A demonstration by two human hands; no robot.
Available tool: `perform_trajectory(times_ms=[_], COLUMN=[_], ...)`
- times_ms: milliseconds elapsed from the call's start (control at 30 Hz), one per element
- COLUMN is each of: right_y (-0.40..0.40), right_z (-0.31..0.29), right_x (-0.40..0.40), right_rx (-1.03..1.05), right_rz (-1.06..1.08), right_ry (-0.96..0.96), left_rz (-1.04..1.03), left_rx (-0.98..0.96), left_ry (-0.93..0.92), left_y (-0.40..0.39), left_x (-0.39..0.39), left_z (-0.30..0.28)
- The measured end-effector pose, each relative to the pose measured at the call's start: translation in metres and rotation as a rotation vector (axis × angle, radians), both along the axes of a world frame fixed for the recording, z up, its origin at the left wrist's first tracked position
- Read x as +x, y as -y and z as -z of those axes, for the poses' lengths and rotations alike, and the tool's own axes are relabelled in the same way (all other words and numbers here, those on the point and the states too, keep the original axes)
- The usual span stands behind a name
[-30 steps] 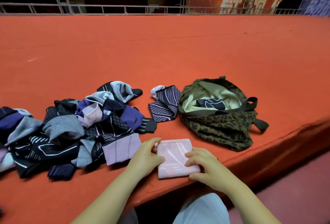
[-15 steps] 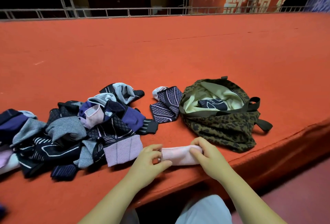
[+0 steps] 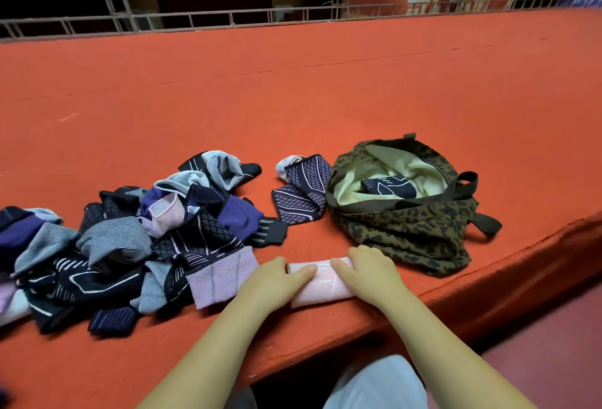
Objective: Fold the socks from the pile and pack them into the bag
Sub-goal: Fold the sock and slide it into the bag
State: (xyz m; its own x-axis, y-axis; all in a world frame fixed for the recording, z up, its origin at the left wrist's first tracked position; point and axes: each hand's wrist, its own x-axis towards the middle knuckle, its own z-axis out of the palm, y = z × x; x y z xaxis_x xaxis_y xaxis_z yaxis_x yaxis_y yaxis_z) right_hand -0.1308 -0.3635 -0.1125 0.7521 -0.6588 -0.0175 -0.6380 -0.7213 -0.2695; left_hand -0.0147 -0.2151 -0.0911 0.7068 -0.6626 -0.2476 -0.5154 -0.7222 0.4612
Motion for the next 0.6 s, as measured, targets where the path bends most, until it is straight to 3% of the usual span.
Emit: perform_trajectory(times_ms=[67, 133, 200, 233, 300, 433, 600], right_y=[0.001, -0.003, -0.005, -0.003, 0.003, 0.034, 0.103], right_z=[-0.002, -0.009, -0.018, -0.026, -0.045, -0.080, -0.108], right_x=[-0.001, -0.003, -0.009, -0.012, -0.018, -0.027, -0.024], right_rx=[0.006, 0.052, 0.207, 0.306, 0.432, 0.448, 0.842], right_rz=[-0.034, -0.071, -0.070, -0.051, 0.007, 0.054, 0.122], right_ry=[-0.061, -0.058, 0.066, 0.148, 0.321, 0.578, 0.735], left_rz=[0.028, -0.007, -0.045, -0.028, -0.003, 0.029, 0.076], left_rx=[0.019, -0.118, -0.315, -0.399, -0.547, -0.784, -0.902], left_ry=[-0.070, -0.294, -0.559, -0.580, -0.529, -0.516, -0.381], left_y=[0.003, 0.002, 0.006, 0.010, 0.023, 0.068, 0.136], left_x=[0.004, 0.010, 0.010, 0.011, 0.010, 0.008, 0.007], left_z=[-0.001, 0.001, -0.001, -0.003, -0.013, -0.046, -0.078])
